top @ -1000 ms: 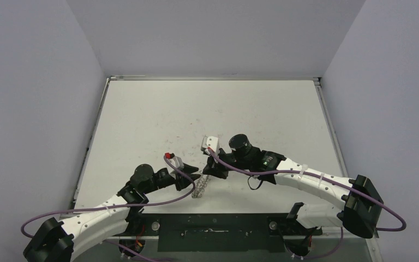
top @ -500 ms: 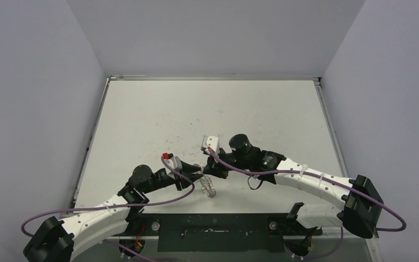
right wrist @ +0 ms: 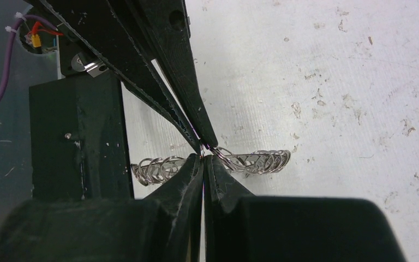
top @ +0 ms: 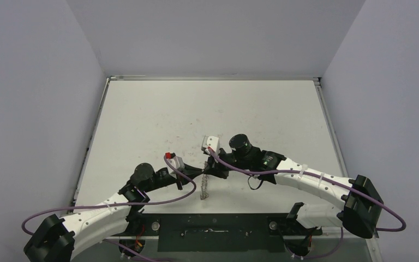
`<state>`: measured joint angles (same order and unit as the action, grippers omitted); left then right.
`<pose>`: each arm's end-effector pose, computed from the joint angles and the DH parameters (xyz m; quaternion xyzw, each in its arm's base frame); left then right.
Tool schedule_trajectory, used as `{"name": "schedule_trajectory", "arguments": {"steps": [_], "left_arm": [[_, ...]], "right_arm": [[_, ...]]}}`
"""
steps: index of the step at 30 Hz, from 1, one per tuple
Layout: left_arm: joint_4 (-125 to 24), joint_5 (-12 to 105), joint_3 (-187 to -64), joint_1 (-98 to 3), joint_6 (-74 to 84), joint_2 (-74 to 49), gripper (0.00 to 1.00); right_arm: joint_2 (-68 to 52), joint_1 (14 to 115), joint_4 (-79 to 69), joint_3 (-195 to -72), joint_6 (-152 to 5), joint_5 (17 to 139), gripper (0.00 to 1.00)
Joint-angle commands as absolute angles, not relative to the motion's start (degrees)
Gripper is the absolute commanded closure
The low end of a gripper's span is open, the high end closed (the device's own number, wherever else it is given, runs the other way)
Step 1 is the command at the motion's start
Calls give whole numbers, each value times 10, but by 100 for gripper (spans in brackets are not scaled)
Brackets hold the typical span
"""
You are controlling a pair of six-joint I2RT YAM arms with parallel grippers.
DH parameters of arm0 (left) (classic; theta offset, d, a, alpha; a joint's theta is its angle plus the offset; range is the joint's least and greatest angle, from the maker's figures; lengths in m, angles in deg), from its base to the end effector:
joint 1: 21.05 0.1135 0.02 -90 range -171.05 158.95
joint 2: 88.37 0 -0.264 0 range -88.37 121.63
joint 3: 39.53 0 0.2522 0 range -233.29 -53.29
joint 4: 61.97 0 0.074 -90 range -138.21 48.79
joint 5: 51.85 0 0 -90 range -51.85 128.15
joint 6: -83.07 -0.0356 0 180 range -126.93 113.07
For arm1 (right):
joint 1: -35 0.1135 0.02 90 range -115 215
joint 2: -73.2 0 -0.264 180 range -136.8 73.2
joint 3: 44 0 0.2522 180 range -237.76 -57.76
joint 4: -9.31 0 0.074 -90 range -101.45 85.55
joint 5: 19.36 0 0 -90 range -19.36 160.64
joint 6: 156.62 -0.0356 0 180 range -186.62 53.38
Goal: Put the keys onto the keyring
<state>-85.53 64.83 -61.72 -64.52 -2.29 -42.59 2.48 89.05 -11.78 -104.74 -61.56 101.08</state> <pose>0.1144 -0.1305 0.2017 0.3826 0.5949 -0.4294 0.5616 0.1444 0.2299 0.2650 -0.5267 0.6671 0.4048 0.3372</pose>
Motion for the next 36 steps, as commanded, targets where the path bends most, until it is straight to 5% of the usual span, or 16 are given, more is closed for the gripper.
{"name": "schedule_trajectory", "arguments": {"steps": [1,4,10,14,36], "left_arm": [[-840,646,-651,-648,-44,-444,100],[-808,642,-663,-648,-54,-452,100],[-722,642,-697,-648,-95,-463,100],[-664,643,-720,-649,-123,-471,100],[-574,713,-773,-650,-205,-454,100]], "right_arm": [[37,892,-70,-1053,-620,1015,100],[32,892,-84,-1058,-614,1009,98],[32,892,-116,-1065,-590,983,62],[43,892,-126,-1061,-571,964,51],[81,892,-55,-1021,-431,1028,60]]}}
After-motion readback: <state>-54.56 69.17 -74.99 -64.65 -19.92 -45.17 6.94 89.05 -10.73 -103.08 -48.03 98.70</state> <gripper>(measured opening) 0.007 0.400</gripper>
